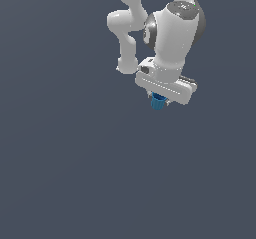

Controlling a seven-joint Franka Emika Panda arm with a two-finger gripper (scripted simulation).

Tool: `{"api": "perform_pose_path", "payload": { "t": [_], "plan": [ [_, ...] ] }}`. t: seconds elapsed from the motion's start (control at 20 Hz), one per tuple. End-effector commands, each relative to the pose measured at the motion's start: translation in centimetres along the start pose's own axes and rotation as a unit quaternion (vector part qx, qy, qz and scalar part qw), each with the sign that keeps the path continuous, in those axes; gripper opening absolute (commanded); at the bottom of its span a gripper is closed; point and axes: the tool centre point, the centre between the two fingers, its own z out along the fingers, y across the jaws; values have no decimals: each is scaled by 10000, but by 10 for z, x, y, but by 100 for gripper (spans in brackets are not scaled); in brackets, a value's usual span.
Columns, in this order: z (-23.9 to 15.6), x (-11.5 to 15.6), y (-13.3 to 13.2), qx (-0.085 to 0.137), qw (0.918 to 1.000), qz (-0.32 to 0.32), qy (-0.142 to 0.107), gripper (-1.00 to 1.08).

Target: Pick up the object and move it to a goal position.

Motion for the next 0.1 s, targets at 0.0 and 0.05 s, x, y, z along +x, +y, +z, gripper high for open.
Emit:
{"api": "perform_pose_path", "payload": {
  "t": [0.0, 0.05],
  "plan": [
    [0, 1, 0, 0, 10000, 5, 1, -100],
    [0, 1, 0, 0, 10000, 5, 1, -100]
  ]
}}
